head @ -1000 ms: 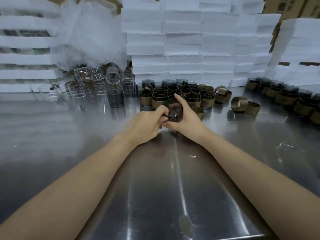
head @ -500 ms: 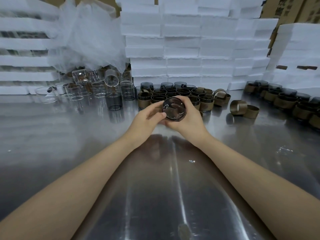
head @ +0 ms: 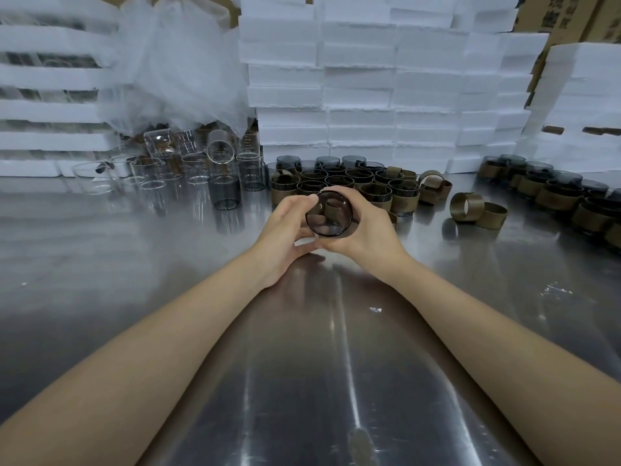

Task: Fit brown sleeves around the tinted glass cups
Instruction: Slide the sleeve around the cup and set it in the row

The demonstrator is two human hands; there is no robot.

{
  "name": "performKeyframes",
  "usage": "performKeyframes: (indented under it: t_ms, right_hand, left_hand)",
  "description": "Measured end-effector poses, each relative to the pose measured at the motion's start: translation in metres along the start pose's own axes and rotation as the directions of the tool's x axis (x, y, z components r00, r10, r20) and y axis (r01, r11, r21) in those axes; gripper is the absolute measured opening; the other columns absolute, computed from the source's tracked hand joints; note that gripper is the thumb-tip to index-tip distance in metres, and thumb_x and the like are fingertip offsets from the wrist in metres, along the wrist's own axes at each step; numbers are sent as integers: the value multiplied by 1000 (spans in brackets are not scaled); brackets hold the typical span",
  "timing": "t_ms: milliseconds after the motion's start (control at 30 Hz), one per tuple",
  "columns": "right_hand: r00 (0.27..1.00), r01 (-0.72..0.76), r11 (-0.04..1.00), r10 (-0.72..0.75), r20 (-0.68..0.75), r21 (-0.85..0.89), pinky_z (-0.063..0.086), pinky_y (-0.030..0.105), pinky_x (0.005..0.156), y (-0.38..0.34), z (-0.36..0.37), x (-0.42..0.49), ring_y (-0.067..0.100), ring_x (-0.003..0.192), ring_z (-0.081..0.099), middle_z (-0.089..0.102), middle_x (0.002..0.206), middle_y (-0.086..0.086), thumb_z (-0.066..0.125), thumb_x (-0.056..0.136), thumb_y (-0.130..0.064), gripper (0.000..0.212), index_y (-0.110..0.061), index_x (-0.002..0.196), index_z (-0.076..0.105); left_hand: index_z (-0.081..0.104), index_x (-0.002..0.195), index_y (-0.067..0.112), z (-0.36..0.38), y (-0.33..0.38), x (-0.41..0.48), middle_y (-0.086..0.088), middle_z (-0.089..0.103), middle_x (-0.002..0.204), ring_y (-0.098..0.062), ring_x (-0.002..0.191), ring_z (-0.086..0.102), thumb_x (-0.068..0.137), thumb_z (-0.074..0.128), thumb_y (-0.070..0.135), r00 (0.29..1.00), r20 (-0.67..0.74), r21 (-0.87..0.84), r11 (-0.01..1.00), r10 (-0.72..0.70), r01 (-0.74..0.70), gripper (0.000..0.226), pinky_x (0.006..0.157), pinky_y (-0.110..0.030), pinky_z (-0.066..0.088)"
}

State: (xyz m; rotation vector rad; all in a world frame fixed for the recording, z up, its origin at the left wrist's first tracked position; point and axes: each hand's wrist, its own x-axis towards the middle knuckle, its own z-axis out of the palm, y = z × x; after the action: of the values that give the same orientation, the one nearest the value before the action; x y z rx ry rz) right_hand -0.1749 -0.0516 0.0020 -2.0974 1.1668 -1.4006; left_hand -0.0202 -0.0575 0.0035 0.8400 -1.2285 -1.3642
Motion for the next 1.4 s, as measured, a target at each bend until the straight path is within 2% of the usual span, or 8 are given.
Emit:
performKeyframes:
  t_ms: [167, 300, 500, 700, 800, 1000, 1167, 1400]
  right_hand:
    - [998, 52, 998, -52, 32, -21, 47, 24, 99, -7, -4, -1, 3, 110, 61, 66, 116, -8, 89, 64, -10, 71, -19, 128, 58]
    - [992, 104, 992, -98, 75, -67, 45, 21, 99, -10, -4, -2, 5, 112, 60, 65, 121, -6, 89, 63, -14, 75, -15, 131, 57]
    - [976, 161, 982, -143, 162, -104, 36, 12, 104, -4, -1, -3, 1, 120, 50, 55, 127, -8, 87, 62, -4, 82, -11, 136, 52]
    - [974, 166, 978, -142, 178, -128, 32, 8, 103, -2, -1, -3, 3, 123, 48, 55, 129, -5, 88, 61, -5, 84, -11, 137, 52]
    - [977, 136, 984, -114, 179, -116, 32, 2, 97, -2, -1, -3, -6, 117, 46, 55, 126, -7, 89, 59, -5, 86, -12, 136, 53]
    - [992, -27, 1000, 25, 126, 12, 45, 15, 94, -1, -1, -3, 0, 107, 61, 67, 115, -10, 88, 59, -5, 75, -23, 126, 59]
    - [985, -140, 974, 120, 122, 180, 51, 23, 92, 3, -5, 1, 8, 103, 65, 69, 111, -4, 87, 58, 5, 71, -23, 118, 62]
    - [970, -230, 920, 193, 145, 318, 52, 23, 88, 10, -10, -1, 9, 102, 66, 70, 111, -2, 88, 59, 5, 70, -16, 121, 62]
  left_hand:
    - [59, 105, 20, 1, 0, -2, -3, 69, 100, -14, 90, 70, 96, 57, 35, 1000, -13, 3, 1000, 15, -15, 17, 88, -41, 57]
    - [54, 116, 13, 2, 1, -1, -9, 67, 108, -19, 98, 67, 94, 61, 37, 999, -27, 14, 1000, -24, 24, 33, 77, -35, 55]
    - [43, 117, 14, 4, 0, -1, 5, 70, 77, -10, 74, 68, 89, 69, 25, 997, -53, -13, 999, -49, 48, 40, 62, -28, 53]
    - [41, 121, 19, 2, -3, -1, -11, 62, 120, -19, 98, 68, 79, 80, 21, 999, -18, 120, 992, -42, 44, 58, 83, -34, 56]
    - [42, 119, 21, 4, -3, -2, -9, 58, 123, -21, 111, 63, 60, 84, 31, 1000, -21, 215, 976, -11, 15, 73, 96, -40, 53]
    - [44, 119, 23, 2, -7, -2, -3, 62, 115, -9, 98, 64, 70, 87, 14, 999, 35, 297, 954, 28, -38, 65, 71, -19, 55]
    - [49, 124, 16, 1, -8, -2, -11, 63, 118, -18, 103, 64, 77, 78, -1, 998, 59, 205, 978, 25, -36, 58, 84, -35, 57]
    - [59, 119, 16, -4, -5, -2, -5, 71, 106, -14, 97, 70, 88, 63, -4, 991, 131, 107, 994, 2, -16, 36, 79, -28, 57]
